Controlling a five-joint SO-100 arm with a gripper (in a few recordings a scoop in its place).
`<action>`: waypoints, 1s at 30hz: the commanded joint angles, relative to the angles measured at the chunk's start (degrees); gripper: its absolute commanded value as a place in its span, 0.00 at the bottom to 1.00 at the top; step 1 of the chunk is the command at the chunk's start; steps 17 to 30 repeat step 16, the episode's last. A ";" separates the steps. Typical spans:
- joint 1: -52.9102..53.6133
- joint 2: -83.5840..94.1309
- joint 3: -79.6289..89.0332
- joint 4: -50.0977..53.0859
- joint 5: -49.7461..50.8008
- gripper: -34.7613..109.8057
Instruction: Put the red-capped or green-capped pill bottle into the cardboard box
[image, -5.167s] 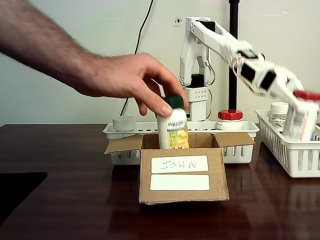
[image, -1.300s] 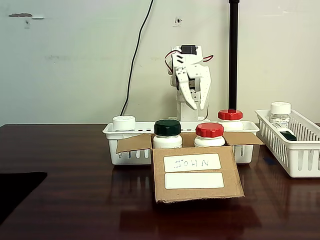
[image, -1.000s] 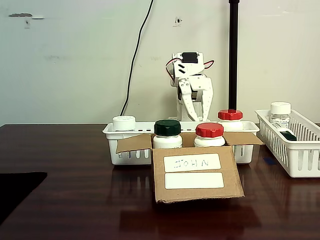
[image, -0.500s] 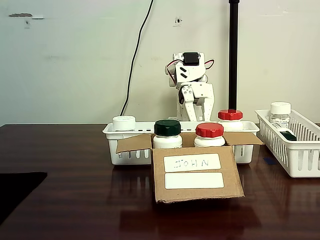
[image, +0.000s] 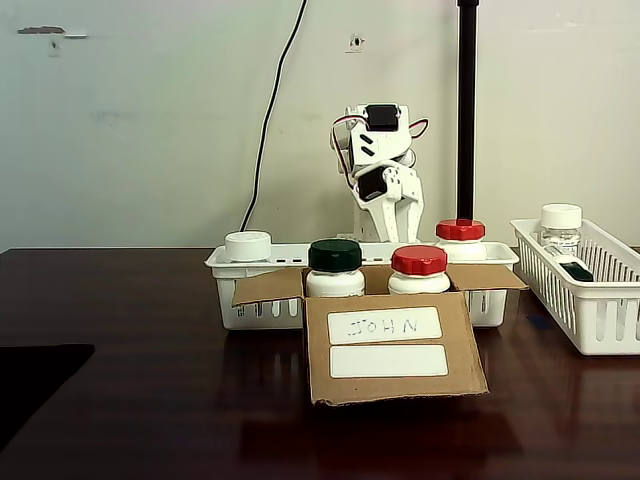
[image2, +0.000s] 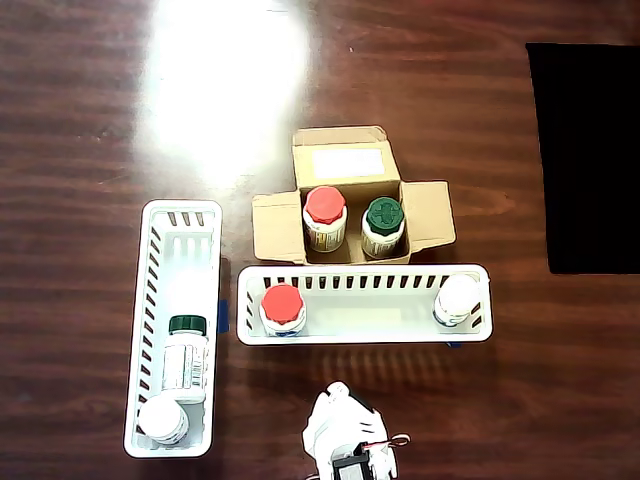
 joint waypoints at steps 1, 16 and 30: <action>-2.81 4.66 -0.09 0.70 -2.11 0.25; -2.81 4.66 -0.09 0.70 -5.71 0.25; -2.81 4.66 -0.09 0.70 -5.71 0.25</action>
